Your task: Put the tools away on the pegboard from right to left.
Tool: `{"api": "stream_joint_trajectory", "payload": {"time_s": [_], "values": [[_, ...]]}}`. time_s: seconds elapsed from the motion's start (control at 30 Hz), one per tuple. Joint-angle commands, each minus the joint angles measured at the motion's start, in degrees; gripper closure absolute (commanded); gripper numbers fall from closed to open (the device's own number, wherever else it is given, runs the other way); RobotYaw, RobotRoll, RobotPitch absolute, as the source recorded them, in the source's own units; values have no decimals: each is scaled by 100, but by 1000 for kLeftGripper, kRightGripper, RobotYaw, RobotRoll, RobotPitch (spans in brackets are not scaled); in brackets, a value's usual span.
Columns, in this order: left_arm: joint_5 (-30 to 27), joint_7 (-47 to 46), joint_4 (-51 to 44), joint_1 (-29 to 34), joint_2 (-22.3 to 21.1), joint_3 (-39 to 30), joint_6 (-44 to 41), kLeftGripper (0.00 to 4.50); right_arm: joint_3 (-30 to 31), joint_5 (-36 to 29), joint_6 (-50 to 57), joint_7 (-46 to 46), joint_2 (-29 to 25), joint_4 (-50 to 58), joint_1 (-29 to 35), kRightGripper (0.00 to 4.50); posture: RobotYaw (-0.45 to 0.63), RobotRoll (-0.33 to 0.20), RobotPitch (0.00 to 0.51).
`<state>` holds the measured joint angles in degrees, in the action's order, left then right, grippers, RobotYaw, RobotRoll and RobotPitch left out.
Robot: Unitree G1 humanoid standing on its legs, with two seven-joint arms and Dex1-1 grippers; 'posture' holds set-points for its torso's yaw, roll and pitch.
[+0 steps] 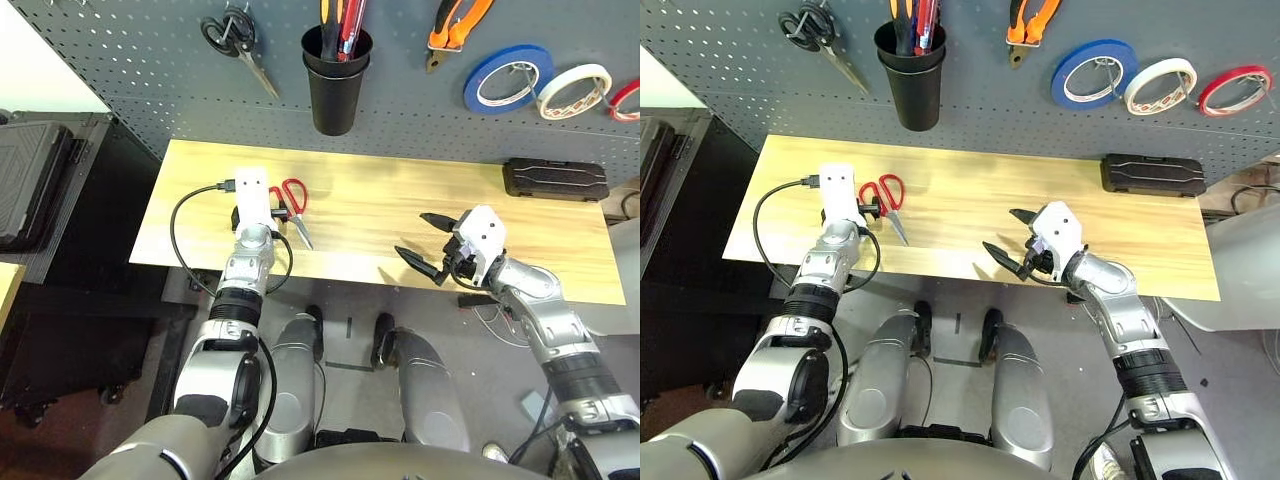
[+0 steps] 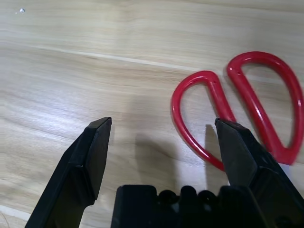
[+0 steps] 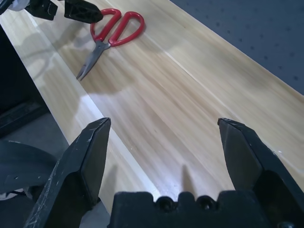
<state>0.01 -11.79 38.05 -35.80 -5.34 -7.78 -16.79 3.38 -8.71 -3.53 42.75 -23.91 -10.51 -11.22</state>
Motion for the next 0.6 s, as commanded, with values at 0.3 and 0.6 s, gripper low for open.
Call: {"api": "stream_joint_trajectory", "payload": {"time_s": [0.3, 0.6], "values": [[40, -73, 1073, -190, -20, 9, -73, 208, 12, 4, 226, -27, -89, 388, 269, 0, 64, 0, 378], [-2, 14, 1694, -378, -30, -12, -151, 3333, -24, -14, 282, -41, -129, 523, 255, 0, 55, 0, 365]]}}
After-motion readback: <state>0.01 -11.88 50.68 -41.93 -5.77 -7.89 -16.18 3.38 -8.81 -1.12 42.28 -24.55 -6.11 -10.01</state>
